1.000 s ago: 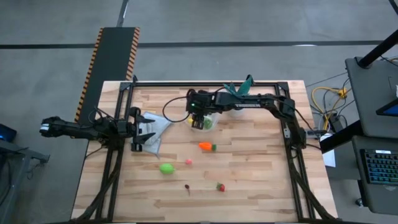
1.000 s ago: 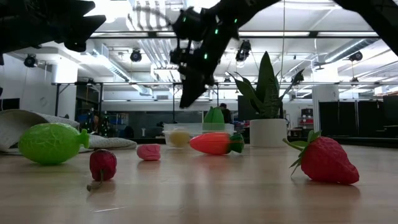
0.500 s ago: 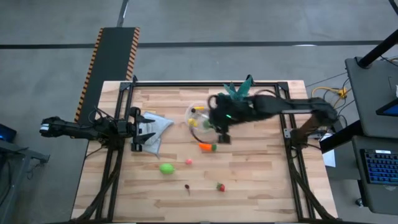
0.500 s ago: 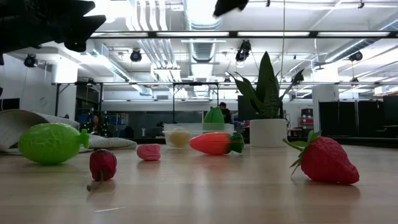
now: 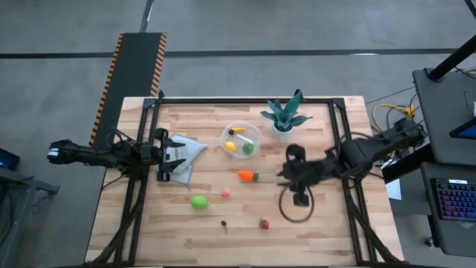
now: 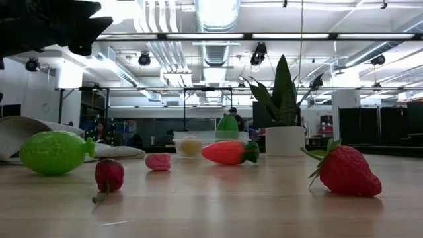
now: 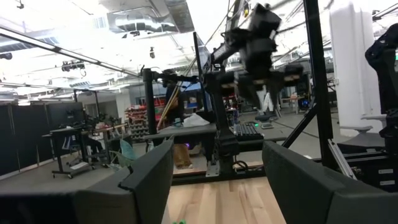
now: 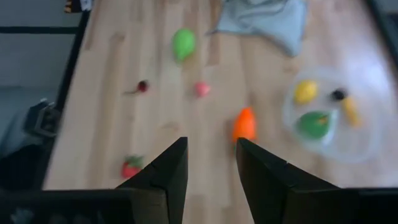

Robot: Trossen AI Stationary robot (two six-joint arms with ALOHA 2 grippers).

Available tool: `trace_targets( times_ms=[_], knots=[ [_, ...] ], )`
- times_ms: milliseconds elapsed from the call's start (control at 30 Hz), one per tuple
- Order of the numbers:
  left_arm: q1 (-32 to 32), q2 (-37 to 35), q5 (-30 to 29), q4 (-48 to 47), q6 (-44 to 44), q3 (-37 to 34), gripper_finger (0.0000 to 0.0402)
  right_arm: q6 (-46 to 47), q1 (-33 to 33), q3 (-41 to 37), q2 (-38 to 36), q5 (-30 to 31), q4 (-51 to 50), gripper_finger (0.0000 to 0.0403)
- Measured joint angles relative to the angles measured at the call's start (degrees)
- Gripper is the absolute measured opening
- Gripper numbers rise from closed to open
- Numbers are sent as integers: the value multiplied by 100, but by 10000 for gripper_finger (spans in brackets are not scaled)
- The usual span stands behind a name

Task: Pick and placing Produce into tupperware
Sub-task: Put the strawberry into the transparent container

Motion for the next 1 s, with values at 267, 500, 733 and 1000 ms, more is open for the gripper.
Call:
trace_targets(
  times_ms=[267,500,733,1000],
  knots=[
    [1,-9,0,73,1,-1,231,619,590,-669,291,-1,840,127],
    [0,-22,1,215,-2,1,231,1120,653,-755,941,-33,1183,123],
    [-1,-4,2,209,-158,-1,231,1711,641,-732,1828,-28,1674,124],
    [0,0,4,194,-156,-5,231,2770,652,-710,2401,-169,1709,113]
  ],
)
